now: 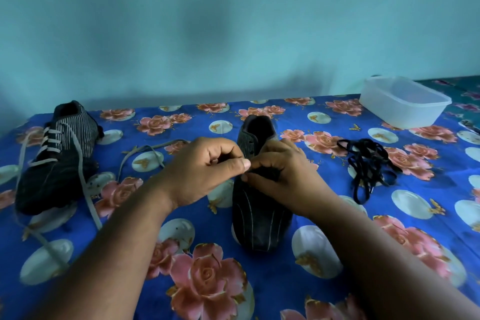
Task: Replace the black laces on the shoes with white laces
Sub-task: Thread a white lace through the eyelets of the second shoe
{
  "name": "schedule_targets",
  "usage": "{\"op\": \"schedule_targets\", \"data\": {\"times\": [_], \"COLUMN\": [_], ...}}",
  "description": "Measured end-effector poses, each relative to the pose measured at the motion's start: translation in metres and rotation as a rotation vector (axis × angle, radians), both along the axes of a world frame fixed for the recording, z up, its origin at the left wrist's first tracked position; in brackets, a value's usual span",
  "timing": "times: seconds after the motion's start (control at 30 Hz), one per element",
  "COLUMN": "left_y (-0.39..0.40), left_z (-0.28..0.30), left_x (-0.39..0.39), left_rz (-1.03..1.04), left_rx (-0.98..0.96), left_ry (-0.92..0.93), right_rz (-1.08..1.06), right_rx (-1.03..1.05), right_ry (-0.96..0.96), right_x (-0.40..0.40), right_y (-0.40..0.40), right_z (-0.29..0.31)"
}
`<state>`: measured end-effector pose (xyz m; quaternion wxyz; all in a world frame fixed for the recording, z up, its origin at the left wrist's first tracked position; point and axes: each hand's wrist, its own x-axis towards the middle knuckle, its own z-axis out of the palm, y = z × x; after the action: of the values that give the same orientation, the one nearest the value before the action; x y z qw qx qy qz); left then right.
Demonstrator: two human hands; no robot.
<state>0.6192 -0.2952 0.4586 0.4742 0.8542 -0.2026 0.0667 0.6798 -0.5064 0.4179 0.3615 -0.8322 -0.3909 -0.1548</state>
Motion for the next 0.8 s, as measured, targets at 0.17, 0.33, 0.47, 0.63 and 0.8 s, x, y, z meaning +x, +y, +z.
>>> {"op": "schedule_targets", "data": {"times": [0.17,0.33,0.47,0.63,0.8], "left_y": [-0.009,-0.014,-0.019,-0.013,-0.016], "left_z": [-0.006,-0.026,-0.037,-0.041,-0.041], "left_x": [0.007,0.014,0.024,0.025,0.024], "left_rz": [0.043,-0.016,0.056,0.085,0.112], "left_rx": [-0.274,-0.002,0.075,0.094,0.126], "left_ry": [-0.052,-0.027,-0.099,-0.031,-0.003], "right_rz": [0.071,0.248,0.325,0.262,-0.212], "right_rx": [0.2,0.567,0.877,1.124,1.182], "right_ry": [0.038,0.429,0.706,0.79,0.941], "right_x": [0.002,-0.003,-0.001,0.021,0.054], "right_y": [-0.002,-0.013,-0.022,-0.045,-0.082], "right_z": [0.004,0.022,0.031,0.032,0.025]}}
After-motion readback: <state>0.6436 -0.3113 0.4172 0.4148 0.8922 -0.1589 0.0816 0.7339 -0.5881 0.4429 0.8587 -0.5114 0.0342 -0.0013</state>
